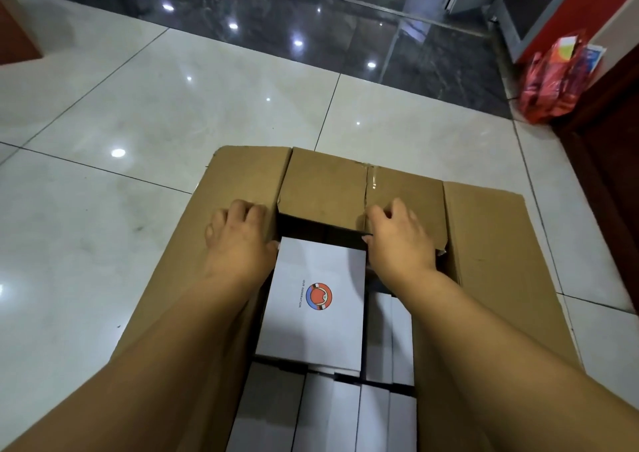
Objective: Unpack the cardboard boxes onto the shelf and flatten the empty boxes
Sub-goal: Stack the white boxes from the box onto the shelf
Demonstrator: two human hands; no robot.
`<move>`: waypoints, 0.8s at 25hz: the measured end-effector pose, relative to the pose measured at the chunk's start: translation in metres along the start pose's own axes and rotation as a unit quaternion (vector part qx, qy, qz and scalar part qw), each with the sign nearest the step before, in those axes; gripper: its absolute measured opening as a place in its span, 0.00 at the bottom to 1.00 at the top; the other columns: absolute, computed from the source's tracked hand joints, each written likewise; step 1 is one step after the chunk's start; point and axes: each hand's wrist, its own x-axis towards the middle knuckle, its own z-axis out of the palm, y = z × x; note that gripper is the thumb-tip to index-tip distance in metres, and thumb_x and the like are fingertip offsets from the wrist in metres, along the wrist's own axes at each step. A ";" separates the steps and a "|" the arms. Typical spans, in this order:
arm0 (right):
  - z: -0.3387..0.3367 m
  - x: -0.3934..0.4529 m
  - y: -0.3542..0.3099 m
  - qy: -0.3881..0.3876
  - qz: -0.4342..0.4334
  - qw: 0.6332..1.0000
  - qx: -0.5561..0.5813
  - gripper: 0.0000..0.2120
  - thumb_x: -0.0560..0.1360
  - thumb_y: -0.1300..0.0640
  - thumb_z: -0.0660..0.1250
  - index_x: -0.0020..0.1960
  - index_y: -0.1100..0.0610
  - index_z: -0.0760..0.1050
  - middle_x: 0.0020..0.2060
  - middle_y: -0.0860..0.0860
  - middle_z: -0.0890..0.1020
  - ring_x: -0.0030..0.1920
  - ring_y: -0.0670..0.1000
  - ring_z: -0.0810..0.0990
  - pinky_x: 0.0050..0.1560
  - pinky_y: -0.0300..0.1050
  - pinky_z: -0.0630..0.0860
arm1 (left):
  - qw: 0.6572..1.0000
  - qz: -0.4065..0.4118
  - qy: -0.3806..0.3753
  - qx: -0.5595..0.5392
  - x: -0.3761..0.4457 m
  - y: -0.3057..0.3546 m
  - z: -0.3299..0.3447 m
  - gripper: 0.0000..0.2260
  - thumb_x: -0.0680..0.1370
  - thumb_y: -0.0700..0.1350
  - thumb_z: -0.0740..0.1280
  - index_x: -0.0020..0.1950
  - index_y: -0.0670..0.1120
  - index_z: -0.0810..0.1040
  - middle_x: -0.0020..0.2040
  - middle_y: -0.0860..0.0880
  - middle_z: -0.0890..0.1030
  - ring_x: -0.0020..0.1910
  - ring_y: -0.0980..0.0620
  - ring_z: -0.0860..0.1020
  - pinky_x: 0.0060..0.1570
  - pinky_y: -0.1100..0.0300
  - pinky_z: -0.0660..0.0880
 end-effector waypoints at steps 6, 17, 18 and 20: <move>-0.002 0.004 0.008 0.104 -0.043 0.993 0.031 0.15 0.61 0.67 0.79 0.43 0.61 0.77 0.37 0.57 0.74 0.31 0.55 0.68 0.30 0.33 0.46 | 1.000 -0.011 0.006 0.007 0.009 0.003 -0.002 0.23 0.74 0.48 0.69 0.68 0.47 0.70 0.64 0.44 0.68 0.60 0.41 0.65 0.61 0.51 0.63; -0.061 0.087 0.028 0.169 -0.012 0.981 0.089 0.14 0.81 0.59 0.59 0.65 0.59 0.68 0.60 0.56 0.70 0.56 0.56 0.73 0.47 0.47 0.71 | 0.998 -0.012 -0.041 0.054 0.059 0.028 -0.007 0.22 0.76 0.55 0.66 0.67 0.46 0.69 0.66 0.45 0.66 0.64 0.44 0.66 0.62 0.50 0.66; -0.064 0.098 0.030 0.150 0.001 0.983 0.105 0.15 0.82 0.57 0.56 0.68 0.57 0.65 0.63 0.54 0.69 0.58 0.55 0.72 0.50 0.47 0.71 | 0.997 -0.014 -0.043 0.057 0.065 0.030 -0.005 0.22 0.77 0.55 0.65 0.67 0.46 0.69 0.67 0.45 0.65 0.65 0.44 0.65 0.63 0.50 0.65; -0.067 0.114 0.032 0.089 0.010 0.991 0.098 0.23 0.82 0.57 0.58 0.74 0.56 0.57 0.71 0.53 0.62 0.62 0.53 0.70 0.57 0.48 0.71 | 0.997 -0.013 -0.044 0.060 0.072 0.032 -0.003 0.23 0.77 0.56 0.65 0.67 0.46 0.69 0.69 0.45 0.64 0.66 0.44 0.65 0.63 0.51 0.64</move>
